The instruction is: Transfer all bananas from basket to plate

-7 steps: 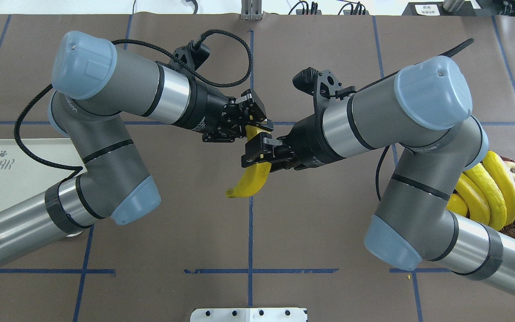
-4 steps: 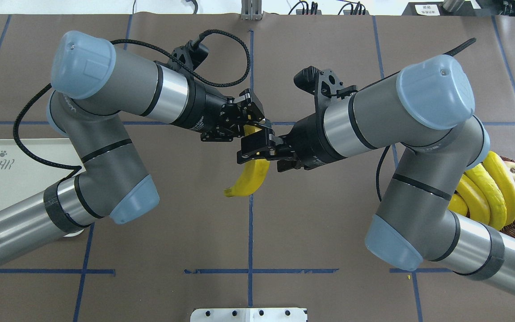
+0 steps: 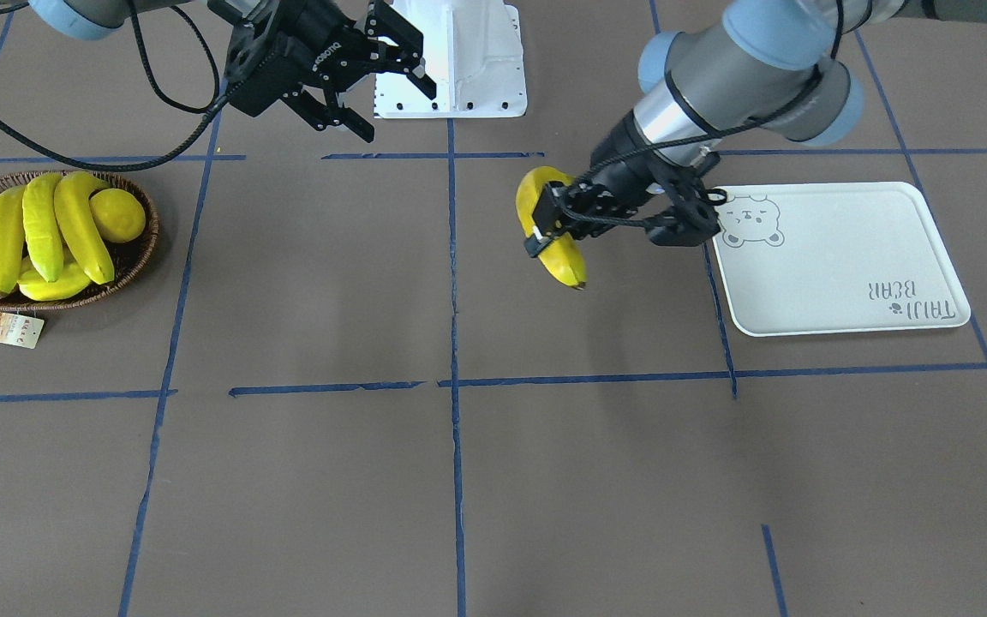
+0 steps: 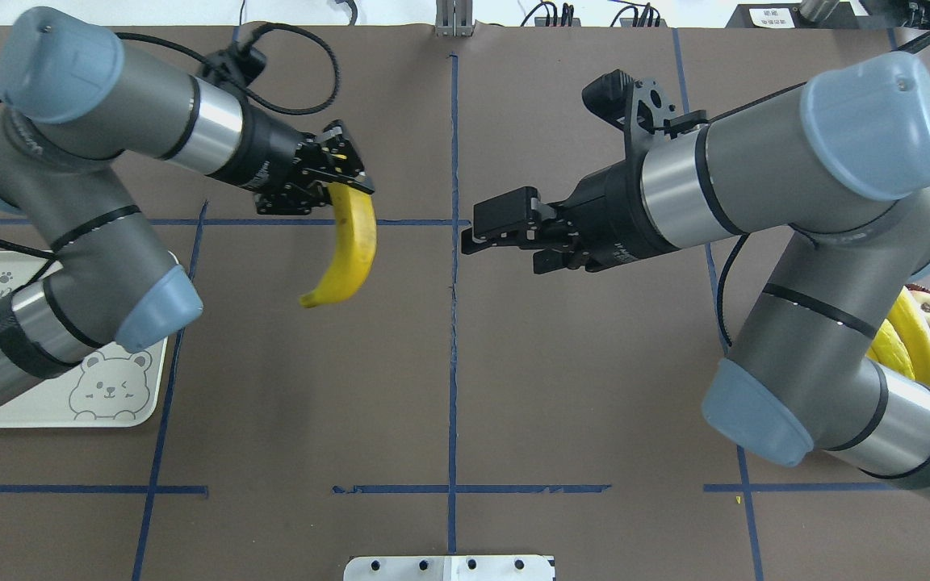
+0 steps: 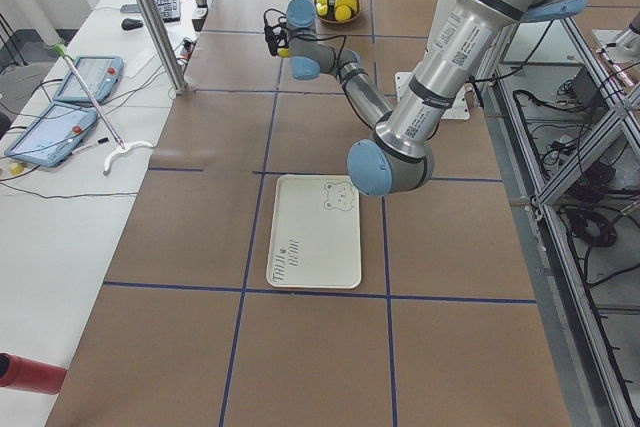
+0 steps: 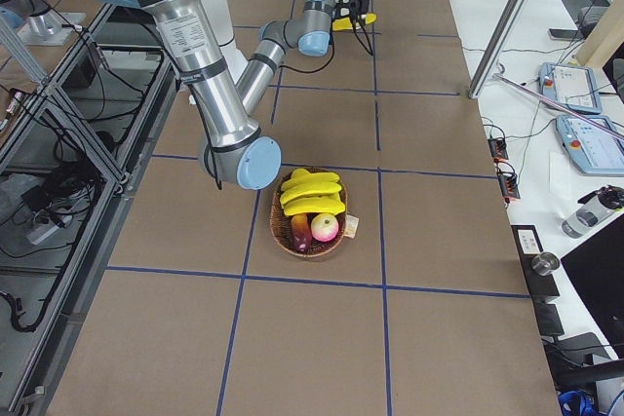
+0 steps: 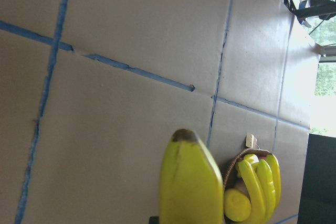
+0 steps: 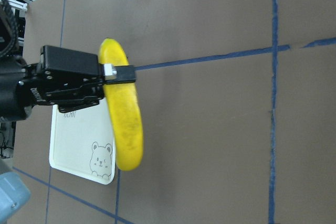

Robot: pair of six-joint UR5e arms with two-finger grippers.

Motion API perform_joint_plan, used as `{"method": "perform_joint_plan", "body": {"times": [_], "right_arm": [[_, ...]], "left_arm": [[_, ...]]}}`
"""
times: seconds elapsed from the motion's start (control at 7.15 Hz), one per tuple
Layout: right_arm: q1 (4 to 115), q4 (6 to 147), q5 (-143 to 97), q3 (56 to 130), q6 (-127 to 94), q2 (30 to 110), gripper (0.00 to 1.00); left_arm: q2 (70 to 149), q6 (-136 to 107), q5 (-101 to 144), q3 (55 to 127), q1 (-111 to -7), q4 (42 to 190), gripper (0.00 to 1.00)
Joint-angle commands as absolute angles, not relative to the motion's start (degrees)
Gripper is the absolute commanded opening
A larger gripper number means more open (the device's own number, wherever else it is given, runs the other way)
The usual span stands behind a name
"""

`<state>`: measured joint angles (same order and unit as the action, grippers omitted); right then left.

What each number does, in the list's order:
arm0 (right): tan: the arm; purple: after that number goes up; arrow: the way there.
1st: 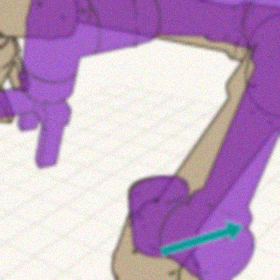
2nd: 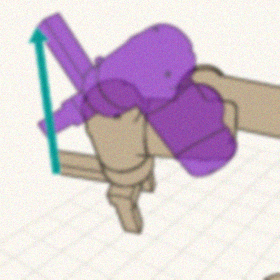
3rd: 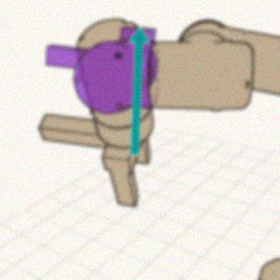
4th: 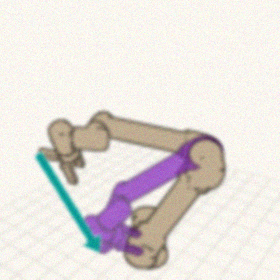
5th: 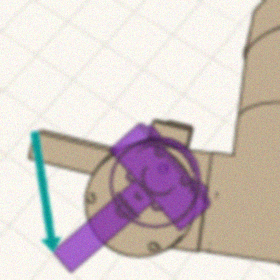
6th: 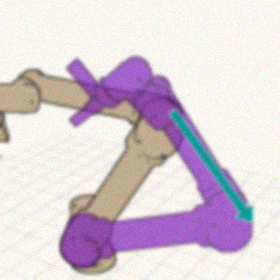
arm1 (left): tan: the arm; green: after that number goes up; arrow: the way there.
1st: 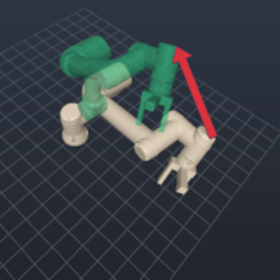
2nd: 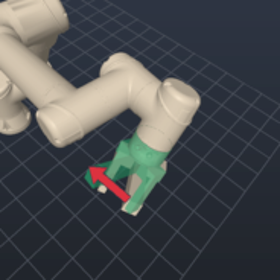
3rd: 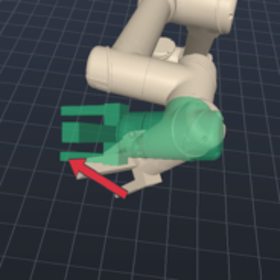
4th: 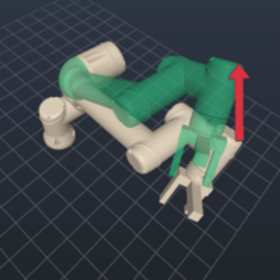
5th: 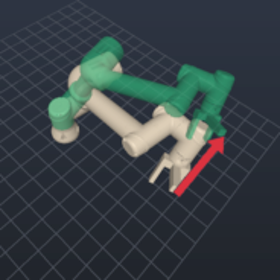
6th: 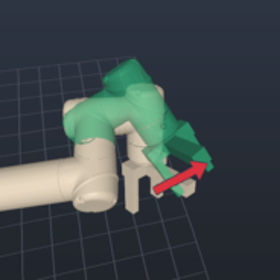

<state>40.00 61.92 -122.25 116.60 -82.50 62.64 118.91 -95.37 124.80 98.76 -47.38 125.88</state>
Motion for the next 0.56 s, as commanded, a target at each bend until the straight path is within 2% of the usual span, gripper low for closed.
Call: {"method": "perform_joint_plan", "body": {"times": [0.0,0.42], "right_arm": [[45.1,62.7,-122.3,117.6,-82.4,66.1,1.0],[50.3,69.2,-122.1,117.6,-78.6,69.2,1.0]], "left_arm": [[107.2,-84.6,125.2,100.5,-53.1,124.5,0.0],[91.7,-62.7,124.5,100.5,-60.0,122.2,0.0]]}}
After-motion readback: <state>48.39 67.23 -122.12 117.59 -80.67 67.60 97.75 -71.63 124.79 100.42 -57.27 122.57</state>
